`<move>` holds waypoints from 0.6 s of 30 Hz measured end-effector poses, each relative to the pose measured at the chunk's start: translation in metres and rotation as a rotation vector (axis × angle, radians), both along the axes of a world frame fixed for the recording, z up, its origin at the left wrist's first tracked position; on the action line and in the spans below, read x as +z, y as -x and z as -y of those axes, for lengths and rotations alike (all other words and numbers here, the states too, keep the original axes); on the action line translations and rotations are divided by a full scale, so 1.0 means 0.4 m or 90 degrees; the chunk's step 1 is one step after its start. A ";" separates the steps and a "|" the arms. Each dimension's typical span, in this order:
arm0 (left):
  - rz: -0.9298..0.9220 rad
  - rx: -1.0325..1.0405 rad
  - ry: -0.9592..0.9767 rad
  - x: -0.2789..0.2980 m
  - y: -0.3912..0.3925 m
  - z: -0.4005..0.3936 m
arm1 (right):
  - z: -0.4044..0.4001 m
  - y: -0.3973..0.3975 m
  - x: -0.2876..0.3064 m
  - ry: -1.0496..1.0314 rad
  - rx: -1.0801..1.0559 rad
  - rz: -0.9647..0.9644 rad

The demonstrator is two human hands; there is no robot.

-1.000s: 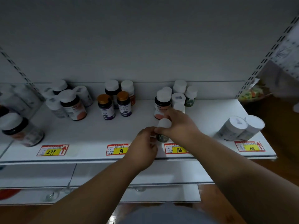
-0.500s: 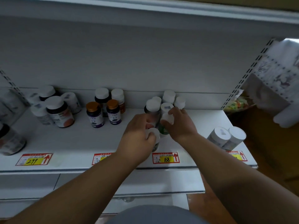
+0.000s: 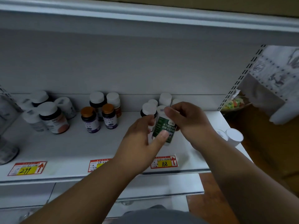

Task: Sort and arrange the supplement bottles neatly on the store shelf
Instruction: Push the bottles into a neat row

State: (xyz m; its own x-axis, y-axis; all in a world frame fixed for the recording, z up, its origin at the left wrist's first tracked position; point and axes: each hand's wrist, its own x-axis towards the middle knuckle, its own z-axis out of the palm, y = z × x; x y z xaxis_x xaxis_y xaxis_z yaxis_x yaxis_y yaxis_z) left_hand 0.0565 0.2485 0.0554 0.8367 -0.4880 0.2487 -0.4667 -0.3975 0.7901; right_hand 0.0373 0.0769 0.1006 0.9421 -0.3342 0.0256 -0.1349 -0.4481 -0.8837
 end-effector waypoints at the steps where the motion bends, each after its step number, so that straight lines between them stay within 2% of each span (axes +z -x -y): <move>1: -0.002 -0.011 0.016 0.008 0.003 -0.002 | -0.011 0.007 0.010 0.004 0.004 0.013; 7: 0.035 -0.080 0.057 0.025 0.017 -0.013 | -0.059 0.037 0.029 -0.036 -0.003 0.023; 11: 0.033 -0.094 0.064 0.004 0.014 -0.023 | -0.058 0.045 0.020 -0.017 -0.012 0.034; 13: 0.046 -0.068 0.002 -0.018 0.004 -0.028 | -0.049 0.047 0.014 0.003 -0.022 0.037; 18: 0.196 -0.026 -0.225 -0.078 -0.018 -0.024 | -0.005 0.034 -0.020 0.134 -0.052 -0.005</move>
State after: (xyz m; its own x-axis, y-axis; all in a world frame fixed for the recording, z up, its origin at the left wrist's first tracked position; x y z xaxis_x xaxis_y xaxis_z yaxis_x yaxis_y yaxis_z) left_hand 0.0635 0.2580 0.0241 0.7280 -0.6189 0.2949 -0.6794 -0.5938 0.4311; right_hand 0.0238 0.0788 0.0925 0.9127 -0.3975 0.0953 -0.1854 -0.6103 -0.7702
